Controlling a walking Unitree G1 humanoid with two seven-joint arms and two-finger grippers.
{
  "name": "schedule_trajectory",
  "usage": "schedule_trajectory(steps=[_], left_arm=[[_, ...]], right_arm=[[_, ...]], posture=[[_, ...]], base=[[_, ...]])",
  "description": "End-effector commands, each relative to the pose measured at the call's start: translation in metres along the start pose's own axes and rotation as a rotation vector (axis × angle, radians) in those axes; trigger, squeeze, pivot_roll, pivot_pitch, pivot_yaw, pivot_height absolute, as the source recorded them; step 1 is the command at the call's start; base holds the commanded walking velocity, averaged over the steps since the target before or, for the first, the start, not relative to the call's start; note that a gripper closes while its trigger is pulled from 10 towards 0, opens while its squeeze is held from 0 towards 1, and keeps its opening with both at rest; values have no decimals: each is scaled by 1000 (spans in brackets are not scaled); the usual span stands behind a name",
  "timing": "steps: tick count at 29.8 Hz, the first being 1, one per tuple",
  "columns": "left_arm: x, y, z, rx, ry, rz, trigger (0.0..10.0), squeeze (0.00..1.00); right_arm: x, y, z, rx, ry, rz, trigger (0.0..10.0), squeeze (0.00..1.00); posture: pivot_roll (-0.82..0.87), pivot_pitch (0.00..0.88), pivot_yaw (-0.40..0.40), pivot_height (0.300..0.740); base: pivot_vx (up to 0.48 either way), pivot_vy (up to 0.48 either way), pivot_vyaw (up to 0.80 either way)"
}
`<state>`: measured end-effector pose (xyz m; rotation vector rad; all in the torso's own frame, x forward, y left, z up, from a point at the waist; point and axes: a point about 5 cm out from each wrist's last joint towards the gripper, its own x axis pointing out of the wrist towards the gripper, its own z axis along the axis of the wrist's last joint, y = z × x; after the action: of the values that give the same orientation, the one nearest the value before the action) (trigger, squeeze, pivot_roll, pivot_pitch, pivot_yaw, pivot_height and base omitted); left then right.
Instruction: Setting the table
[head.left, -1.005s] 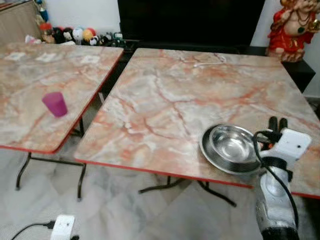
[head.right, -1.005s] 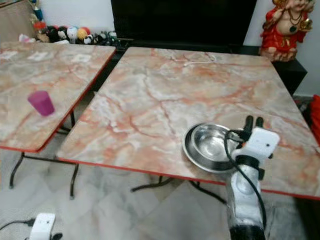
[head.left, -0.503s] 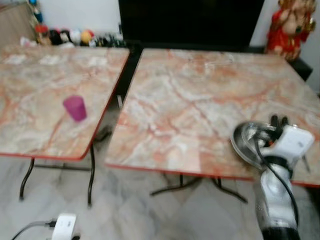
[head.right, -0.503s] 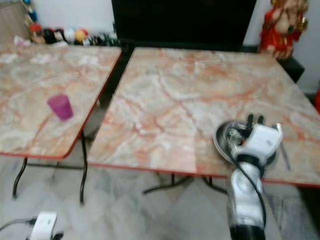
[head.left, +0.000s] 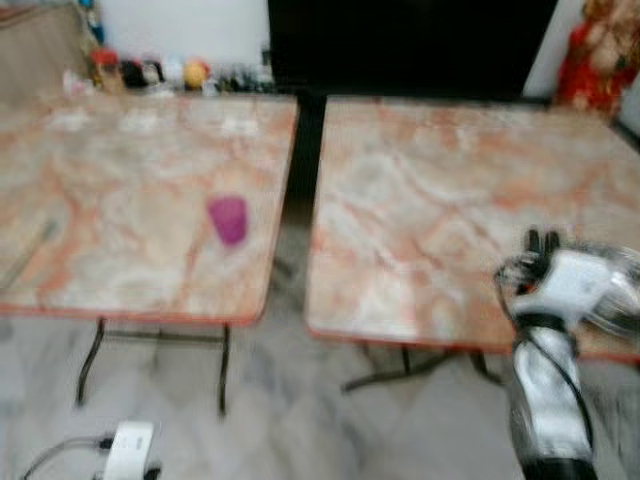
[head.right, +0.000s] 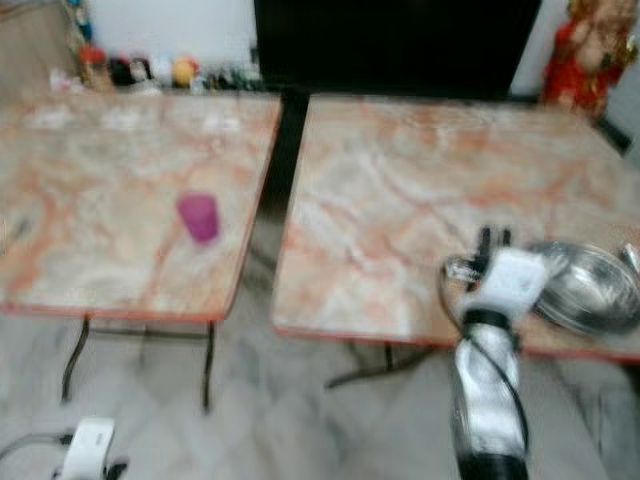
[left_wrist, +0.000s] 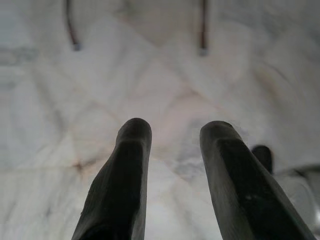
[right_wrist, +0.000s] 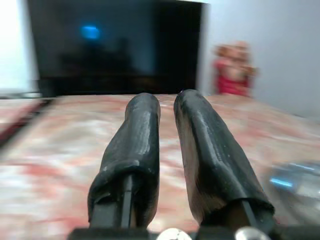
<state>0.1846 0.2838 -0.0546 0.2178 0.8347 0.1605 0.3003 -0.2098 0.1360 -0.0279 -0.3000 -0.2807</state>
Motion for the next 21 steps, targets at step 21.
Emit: schedule_trajectory(steps=[21], left_arm=[[-2,-1,-11,-7,43,-3,10000,0]], right_arm=[[-1,6,1,24,0,13,10000,0]], posture=[[88,5,-8,740]], base=[[0,480,0]])
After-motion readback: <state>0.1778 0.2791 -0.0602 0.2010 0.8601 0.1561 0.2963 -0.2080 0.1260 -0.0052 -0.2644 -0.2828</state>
